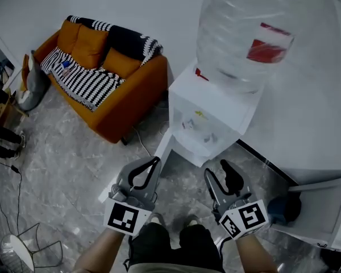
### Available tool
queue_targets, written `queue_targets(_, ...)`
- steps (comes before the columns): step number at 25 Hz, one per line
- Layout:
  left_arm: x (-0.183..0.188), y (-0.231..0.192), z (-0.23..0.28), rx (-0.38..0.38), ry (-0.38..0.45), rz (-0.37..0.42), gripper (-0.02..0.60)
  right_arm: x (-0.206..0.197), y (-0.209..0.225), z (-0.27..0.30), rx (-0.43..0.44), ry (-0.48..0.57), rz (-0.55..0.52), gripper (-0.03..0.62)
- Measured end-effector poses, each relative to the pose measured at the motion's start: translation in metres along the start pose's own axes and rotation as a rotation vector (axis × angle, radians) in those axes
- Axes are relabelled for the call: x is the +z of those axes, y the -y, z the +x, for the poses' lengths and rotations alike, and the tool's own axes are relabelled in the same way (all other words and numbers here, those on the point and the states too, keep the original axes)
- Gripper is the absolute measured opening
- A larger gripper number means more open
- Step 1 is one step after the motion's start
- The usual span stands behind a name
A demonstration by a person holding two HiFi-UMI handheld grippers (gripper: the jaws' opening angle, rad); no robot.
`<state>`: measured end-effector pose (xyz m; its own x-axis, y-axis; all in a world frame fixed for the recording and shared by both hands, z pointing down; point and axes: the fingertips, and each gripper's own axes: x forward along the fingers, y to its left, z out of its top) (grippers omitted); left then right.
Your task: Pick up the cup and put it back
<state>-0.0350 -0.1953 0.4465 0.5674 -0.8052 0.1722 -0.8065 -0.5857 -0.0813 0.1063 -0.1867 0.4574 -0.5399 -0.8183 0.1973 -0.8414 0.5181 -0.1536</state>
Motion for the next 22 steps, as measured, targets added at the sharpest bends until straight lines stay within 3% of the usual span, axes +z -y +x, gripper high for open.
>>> queue_targets(14, -0.22, 0.031, 0.068, -0.053, 0.064, -0.043, 0.002, -0.213, 0.045, 0.061, 0.037, 0.046, -0.02, 0.201)
queue_targets(22, -0.328, 0.041, 0.115, -0.106, 0.116, 0.004, 0.002, -0.327, 0.074, 0.09, 0.056, 0.092, -0.055, 0.199)
